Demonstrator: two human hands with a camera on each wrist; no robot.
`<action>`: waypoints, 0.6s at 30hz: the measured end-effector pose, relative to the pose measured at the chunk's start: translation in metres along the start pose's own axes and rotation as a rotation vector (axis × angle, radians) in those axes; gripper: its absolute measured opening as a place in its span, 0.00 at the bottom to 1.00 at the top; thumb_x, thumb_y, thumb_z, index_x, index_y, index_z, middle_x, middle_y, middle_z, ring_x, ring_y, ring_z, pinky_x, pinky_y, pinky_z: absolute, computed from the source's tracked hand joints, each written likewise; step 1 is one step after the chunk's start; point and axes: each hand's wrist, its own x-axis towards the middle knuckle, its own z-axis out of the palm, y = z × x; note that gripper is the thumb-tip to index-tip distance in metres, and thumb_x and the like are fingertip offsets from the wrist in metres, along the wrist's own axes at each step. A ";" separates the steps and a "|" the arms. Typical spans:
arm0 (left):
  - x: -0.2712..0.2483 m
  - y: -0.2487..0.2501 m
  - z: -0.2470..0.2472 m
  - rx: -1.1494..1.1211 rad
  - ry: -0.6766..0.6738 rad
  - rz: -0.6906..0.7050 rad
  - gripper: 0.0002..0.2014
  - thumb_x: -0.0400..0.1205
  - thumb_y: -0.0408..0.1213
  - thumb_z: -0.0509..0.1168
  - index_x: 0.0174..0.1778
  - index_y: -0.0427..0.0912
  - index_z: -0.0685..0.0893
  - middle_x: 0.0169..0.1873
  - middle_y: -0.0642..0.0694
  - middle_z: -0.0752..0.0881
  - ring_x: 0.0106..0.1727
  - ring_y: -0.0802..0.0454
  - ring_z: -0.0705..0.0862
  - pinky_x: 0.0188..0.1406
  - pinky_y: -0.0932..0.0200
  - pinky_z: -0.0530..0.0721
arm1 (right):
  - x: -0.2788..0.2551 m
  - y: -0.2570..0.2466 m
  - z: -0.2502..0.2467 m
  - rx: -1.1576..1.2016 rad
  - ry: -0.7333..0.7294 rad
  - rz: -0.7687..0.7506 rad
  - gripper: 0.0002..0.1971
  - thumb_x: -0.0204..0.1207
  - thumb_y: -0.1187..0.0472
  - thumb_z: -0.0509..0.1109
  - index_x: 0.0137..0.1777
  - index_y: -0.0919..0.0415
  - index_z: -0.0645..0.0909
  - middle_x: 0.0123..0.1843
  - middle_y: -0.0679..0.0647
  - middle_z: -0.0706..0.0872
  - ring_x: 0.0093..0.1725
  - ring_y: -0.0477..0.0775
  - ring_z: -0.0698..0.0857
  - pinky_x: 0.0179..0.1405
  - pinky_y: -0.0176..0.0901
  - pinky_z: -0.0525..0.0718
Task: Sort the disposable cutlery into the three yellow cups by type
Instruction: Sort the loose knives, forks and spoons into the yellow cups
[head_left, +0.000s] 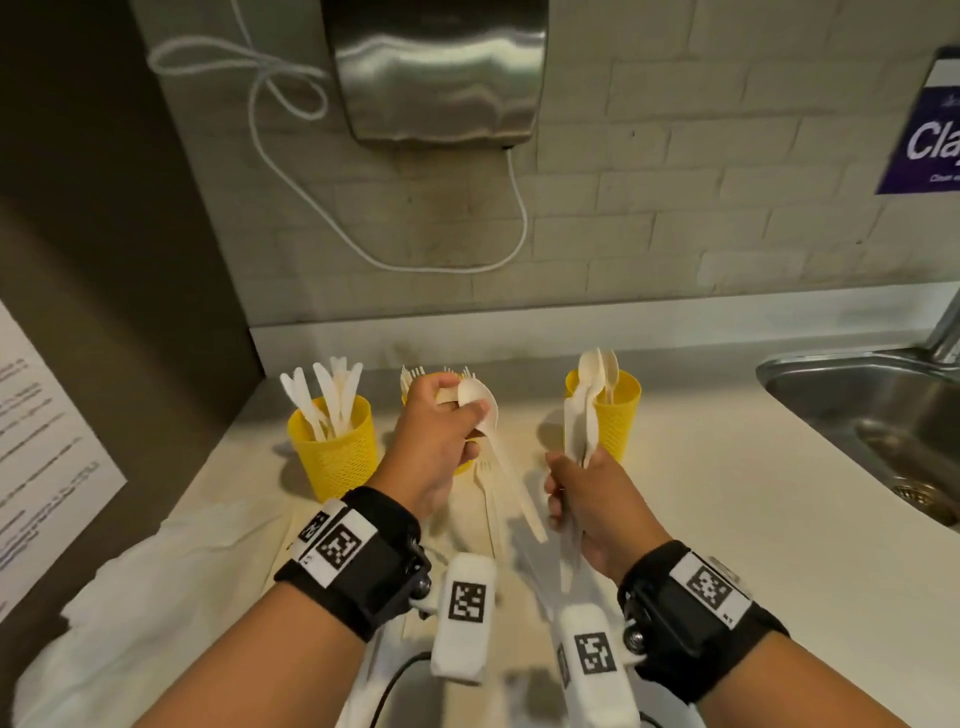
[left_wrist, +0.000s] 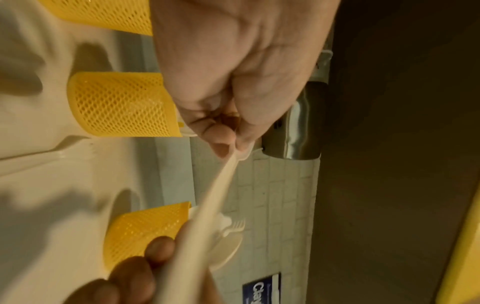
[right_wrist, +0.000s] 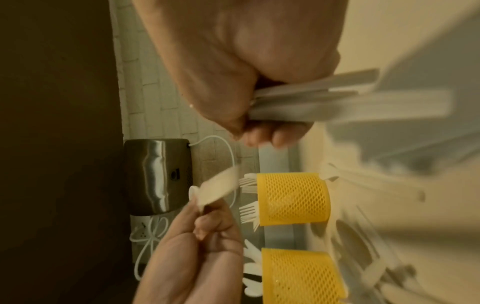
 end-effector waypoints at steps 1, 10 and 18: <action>-0.003 0.000 0.002 0.042 0.001 0.032 0.15 0.80 0.30 0.65 0.48 0.57 0.71 0.42 0.42 0.82 0.26 0.54 0.75 0.18 0.65 0.73 | 0.002 0.001 -0.003 -0.035 0.027 -0.005 0.00 0.83 0.63 0.60 0.51 0.59 0.71 0.29 0.54 0.72 0.23 0.47 0.69 0.23 0.41 0.70; -0.022 -0.018 0.037 0.291 -0.240 0.109 0.03 0.78 0.36 0.69 0.43 0.48 0.83 0.44 0.50 0.83 0.34 0.54 0.82 0.27 0.64 0.80 | -0.009 -0.004 -0.008 -0.030 -0.241 0.099 0.16 0.81 0.69 0.50 0.49 0.59 0.79 0.24 0.50 0.81 0.23 0.45 0.80 0.24 0.37 0.76; -0.013 -0.029 0.044 0.211 -0.223 -0.017 0.10 0.76 0.35 0.70 0.48 0.51 0.78 0.45 0.44 0.83 0.36 0.52 0.81 0.33 0.59 0.79 | -0.011 -0.002 -0.019 0.111 -0.334 0.080 0.20 0.82 0.74 0.56 0.70 0.58 0.75 0.55 0.64 0.87 0.52 0.60 0.87 0.62 0.59 0.82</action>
